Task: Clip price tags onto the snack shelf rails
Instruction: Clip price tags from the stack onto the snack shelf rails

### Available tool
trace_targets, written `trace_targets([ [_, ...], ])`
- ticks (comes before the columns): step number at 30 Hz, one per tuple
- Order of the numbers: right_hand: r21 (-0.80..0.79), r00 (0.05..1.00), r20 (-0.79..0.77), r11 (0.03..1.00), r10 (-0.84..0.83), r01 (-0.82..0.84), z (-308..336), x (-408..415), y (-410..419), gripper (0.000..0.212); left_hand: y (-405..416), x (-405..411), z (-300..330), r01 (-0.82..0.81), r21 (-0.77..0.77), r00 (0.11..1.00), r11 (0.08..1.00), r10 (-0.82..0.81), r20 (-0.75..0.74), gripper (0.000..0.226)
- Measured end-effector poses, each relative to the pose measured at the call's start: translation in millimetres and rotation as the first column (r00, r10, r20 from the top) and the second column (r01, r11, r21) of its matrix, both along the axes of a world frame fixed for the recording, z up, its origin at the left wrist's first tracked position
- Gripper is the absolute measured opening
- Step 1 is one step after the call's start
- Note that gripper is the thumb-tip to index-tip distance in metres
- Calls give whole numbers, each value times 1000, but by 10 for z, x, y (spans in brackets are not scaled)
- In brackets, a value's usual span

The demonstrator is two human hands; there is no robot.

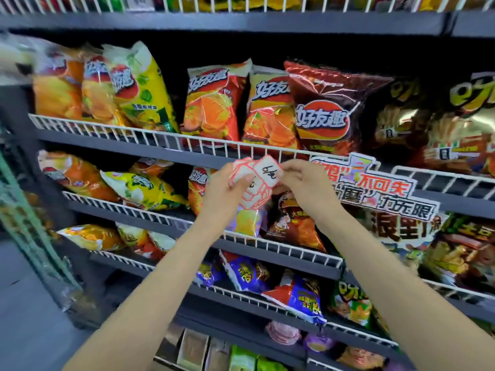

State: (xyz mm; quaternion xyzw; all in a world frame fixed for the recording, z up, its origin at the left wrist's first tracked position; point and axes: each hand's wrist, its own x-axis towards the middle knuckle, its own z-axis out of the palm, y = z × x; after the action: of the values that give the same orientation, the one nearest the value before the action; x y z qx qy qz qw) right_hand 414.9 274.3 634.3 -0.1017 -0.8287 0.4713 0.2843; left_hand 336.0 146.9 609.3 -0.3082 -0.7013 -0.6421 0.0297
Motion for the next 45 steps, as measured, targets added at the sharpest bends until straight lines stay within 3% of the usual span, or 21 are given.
trace_targets([
  [7,38,996,1,996,-85,85,-60,-703,-338,22,-401,-704,-41,-112,-30,994,993,112,-11,12],
  [12,-49,989,-108,994,-100,95,-47,-1236,-727,18,-810,-1426,-118,-146,-49,989,988,145,-24,8],
  [15,-66,974,-149,985,-170,162,-79,-1538,-1004,13,-1014,-1839,-112,-115,-64,993,991,117,30,31],
  [20,-45,943,-176,959,-283,280,-47,-1900,-1326,12,-1166,-2210,-104,0,-155,1000,988,-4,-23,45],
  [26,70,896,-219,910,-385,408,61,-2001,-1508,24,-1291,-2317,-140,60,-148,989,987,-79,-124,44],
  [33,134,876,-201,874,-438,468,74,-2091,-1525,14,-1337,-2409,-73,182,-184,962,966,-214,-169,50],
  [45,407,874,-222,773,-432,486,170,-2212,-1553,15,-1372,-2487,-163,298,-158,946,942,-314,-87,55],
])
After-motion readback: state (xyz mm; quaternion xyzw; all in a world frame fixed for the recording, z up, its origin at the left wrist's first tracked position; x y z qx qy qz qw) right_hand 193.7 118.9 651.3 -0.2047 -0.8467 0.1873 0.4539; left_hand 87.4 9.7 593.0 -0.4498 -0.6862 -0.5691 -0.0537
